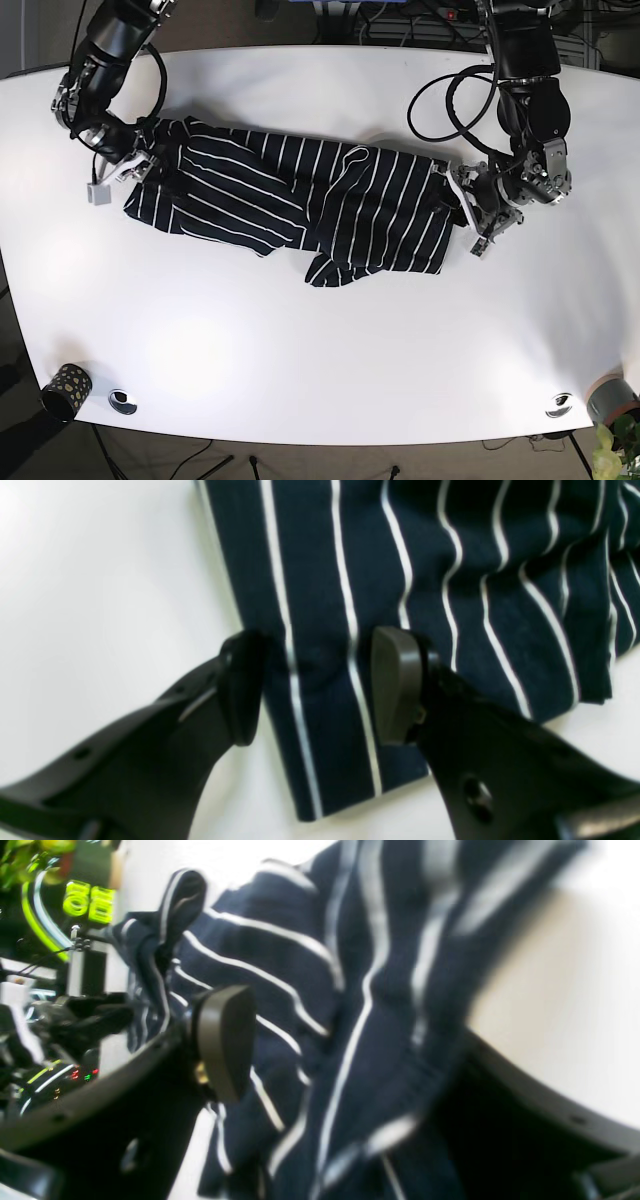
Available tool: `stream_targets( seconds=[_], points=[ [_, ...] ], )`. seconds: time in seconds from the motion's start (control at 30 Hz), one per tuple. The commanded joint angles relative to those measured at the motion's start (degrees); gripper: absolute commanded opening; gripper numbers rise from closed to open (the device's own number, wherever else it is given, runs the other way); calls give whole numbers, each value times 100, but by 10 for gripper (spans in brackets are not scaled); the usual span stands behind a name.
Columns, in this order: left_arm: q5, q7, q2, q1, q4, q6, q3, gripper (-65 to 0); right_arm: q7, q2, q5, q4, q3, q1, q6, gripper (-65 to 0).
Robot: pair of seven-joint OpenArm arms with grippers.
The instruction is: Fold the T-shirt properly
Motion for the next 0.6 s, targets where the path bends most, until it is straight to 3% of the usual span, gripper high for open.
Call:
stream_targets(
  seconds=[0.0,0.07,0.17,0.23,0.57],
  points=[
    [-75,-72,-31,-81,-72,-6,-7,-338,-157,58,-184,53,-65,50,-56,-281],
    [-75,-72,-31,-81,-195,-6,-7,-338,-157,76,-193,53,-74,164,-56,-374],
    [-75,-72,65,-81,-345,-6,-7,-338,-157,173,-193,62,-56,226,-56,-572],
    [-75,-72,101,-72,-406,-6,-7,-338,-157,340,-193,220,-74,226,-56,-650],
    [-75,-81,733,165,-424,-6,643,-339,-166,542,-201,2172,-74,-135,-56,-648]
  ],
)
